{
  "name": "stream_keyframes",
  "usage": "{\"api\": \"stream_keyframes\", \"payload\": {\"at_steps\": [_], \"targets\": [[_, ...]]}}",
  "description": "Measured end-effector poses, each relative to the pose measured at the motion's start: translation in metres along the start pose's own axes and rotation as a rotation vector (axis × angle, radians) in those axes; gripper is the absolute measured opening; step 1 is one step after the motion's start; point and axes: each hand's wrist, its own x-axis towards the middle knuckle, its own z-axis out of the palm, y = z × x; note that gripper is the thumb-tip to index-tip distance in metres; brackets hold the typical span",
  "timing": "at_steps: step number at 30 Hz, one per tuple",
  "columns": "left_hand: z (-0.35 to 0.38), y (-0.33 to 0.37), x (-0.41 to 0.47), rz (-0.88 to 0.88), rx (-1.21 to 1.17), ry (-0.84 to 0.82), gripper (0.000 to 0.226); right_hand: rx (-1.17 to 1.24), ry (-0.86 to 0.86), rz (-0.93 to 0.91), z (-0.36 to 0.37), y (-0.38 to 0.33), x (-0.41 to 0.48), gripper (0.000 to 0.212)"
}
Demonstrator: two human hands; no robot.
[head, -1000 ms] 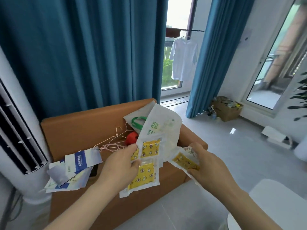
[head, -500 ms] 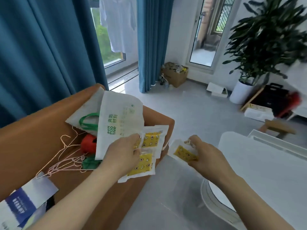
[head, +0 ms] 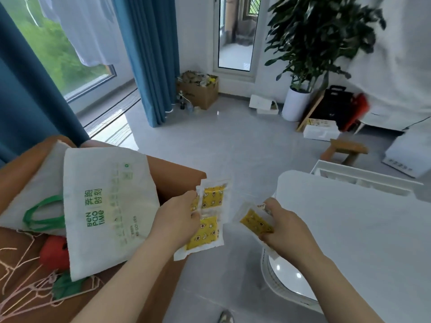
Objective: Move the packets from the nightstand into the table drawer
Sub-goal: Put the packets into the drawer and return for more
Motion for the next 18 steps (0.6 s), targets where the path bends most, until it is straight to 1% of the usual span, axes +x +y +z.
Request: {"api": "stream_keyframes", "payload": {"at_steps": [2,4,7,11,15,18], "targets": [[0.009,0.012,0.026,-0.002,-0.017,0.006,0.005,0.027,-0.004,0.033,-0.006,0.013,0.019,0.040],[0.017,0.021,0.050,-0.003,-0.034,-0.012,0.002,0.046,-0.001,0.072,-0.011,0.026,0.037,0.036],[0.025,0.030,0.084,-0.005,-0.056,-0.062,0.017,0.067,0.010,0.132,-0.013,0.044,0.062,0.031],[0.031,0.038,0.143,0.044,-0.022,-0.137,0.032,0.027,-0.020,0.152,-0.013,0.053,0.109,0.034],[0.032,0.038,0.209,0.117,0.012,-0.174,0.028,0.028,-0.009,0.205,-0.016,0.051,0.165,0.037],[0.032,0.034,0.261,0.159,0.029,-0.198,0.017,0.081,-0.008,0.274,-0.017,0.046,0.204,0.038]]}}
